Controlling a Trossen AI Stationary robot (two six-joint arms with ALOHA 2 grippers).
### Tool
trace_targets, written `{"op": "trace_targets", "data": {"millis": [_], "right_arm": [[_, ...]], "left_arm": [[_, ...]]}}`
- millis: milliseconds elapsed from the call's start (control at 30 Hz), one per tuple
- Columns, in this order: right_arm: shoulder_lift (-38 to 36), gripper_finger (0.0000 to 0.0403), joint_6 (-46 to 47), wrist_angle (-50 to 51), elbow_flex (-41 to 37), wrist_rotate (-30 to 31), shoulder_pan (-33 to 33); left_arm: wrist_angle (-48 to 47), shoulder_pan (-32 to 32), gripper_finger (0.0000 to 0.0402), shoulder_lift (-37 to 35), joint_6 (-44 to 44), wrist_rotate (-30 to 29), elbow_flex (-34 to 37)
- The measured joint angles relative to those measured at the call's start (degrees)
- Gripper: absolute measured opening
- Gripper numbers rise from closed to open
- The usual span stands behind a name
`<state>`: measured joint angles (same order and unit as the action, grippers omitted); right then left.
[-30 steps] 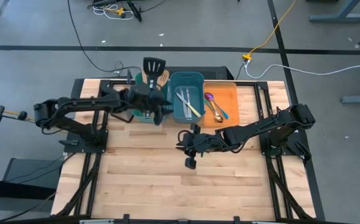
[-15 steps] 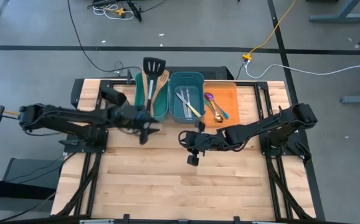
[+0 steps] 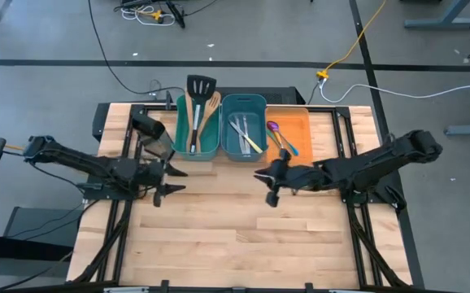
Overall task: Pick & Place Kitchen Items
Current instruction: Return to Home Position
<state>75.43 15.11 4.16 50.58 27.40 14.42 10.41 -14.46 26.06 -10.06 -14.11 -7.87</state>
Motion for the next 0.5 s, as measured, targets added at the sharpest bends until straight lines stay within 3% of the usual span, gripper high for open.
{"op": "trace_targets", "data": {"millis": [200, 500], "right_arm": [[-10.7, 0.0068, -1.0, -15.5, -15.0, -4.1, 0.0], [-25.5, 0.0068, -2.4, -36.5, -35.6, -5.3, 0.0]], "left_arm": [[-3.0, -4.6, 0.0211, -5.6, 3.3, -0.3, 4.6], [-5.6, -5.0, 0.0211, -9.5, 3.4, -4.7, 7.3]]}}
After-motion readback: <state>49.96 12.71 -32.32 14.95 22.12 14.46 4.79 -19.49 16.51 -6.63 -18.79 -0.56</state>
